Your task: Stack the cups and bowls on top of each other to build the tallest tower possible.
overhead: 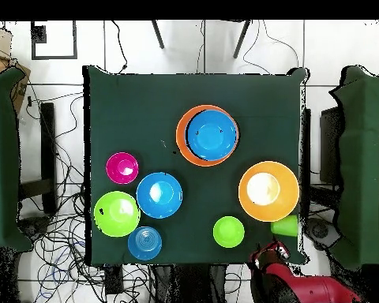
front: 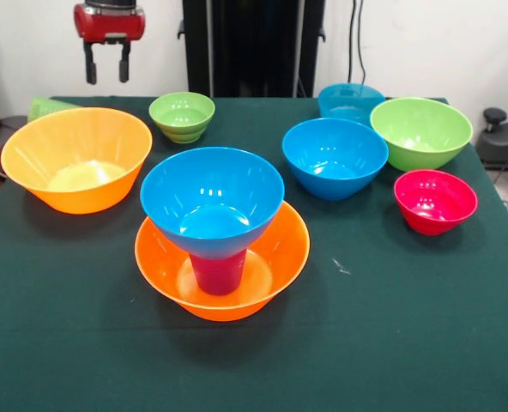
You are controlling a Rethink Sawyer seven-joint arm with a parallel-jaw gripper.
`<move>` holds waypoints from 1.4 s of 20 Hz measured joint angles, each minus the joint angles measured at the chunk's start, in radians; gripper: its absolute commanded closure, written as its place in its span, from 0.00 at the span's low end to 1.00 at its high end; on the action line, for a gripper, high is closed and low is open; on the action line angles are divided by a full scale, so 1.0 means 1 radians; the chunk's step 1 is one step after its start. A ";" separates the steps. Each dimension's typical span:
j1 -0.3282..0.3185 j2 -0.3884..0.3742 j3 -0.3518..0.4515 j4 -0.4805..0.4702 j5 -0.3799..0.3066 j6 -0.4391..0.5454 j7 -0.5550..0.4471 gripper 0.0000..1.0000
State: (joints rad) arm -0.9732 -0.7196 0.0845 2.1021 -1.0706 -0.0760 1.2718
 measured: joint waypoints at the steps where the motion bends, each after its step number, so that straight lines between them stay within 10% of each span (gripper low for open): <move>1: 0.000 -0.003 0.002 0.000 0.000 0.000 0.000 0.00; 28: 0.032 -0.025 0.028 0.043 0.103 0.000 0.000 0.00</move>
State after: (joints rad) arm -0.9410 -0.7446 0.1121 2.1447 -0.9674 -0.0756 1.2718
